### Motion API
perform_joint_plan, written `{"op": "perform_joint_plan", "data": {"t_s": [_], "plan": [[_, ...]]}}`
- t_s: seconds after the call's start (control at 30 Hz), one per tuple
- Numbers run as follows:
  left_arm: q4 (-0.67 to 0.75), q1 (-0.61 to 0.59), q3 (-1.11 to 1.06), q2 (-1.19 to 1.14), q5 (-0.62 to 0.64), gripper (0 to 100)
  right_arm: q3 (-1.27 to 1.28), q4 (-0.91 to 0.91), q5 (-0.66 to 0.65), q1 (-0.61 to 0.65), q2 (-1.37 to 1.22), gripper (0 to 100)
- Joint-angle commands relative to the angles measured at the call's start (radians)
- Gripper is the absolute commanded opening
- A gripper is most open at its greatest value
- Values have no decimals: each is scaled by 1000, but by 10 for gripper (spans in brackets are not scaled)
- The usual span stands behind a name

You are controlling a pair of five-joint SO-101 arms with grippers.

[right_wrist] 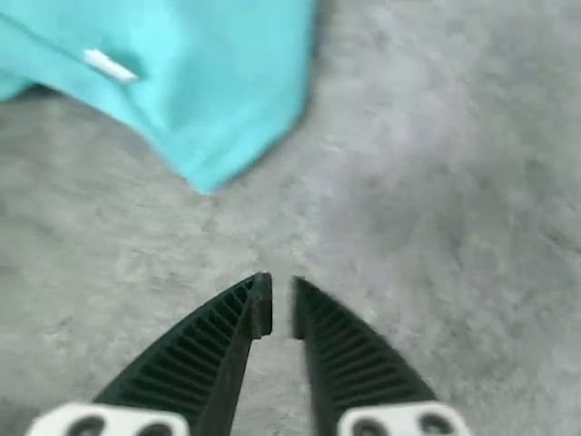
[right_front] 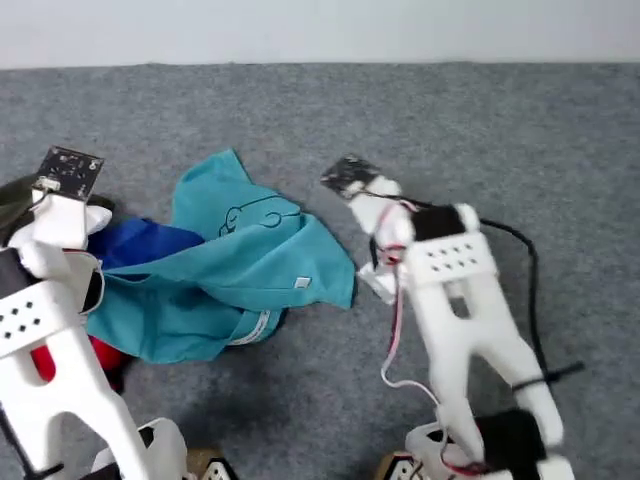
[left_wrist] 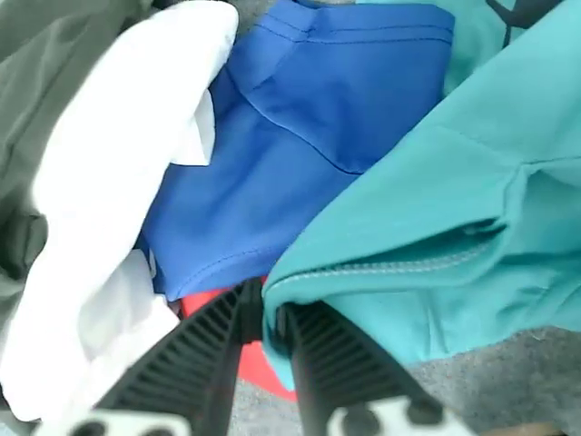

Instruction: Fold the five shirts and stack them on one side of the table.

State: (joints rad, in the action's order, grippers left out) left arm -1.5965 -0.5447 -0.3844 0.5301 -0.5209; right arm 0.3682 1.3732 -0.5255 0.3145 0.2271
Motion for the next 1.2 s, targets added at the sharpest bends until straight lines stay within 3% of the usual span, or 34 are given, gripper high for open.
{"op": "perform_joint_plan", "data": {"t_s": [0.0,0.1,0.33,0.67,0.9,0.97,1.13,1.17], "plan": [[15,-8,4,44,-5,14,-141,71,-8,96,-77,182],[15,-8,-2,43,-5,14,-196,108,-8,186,-150,230],[40,-12,-101,49,-6,14,-261,107,-12,325,-312,233],[80,-12,-130,49,-11,14,-494,116,-15,254,-627,234],[84,-12,-127,49,-11,14,-525,114,-15,237,-751,230],[84,-12,-127,49,-11,14,-525,108,-14,228,-763,202],[84,-8,-127,49,-11,14,-549,99,-15,197,-763,1],[84,-8,-127,49,-8,14,-562,102,-15,185,-762,13]]}}
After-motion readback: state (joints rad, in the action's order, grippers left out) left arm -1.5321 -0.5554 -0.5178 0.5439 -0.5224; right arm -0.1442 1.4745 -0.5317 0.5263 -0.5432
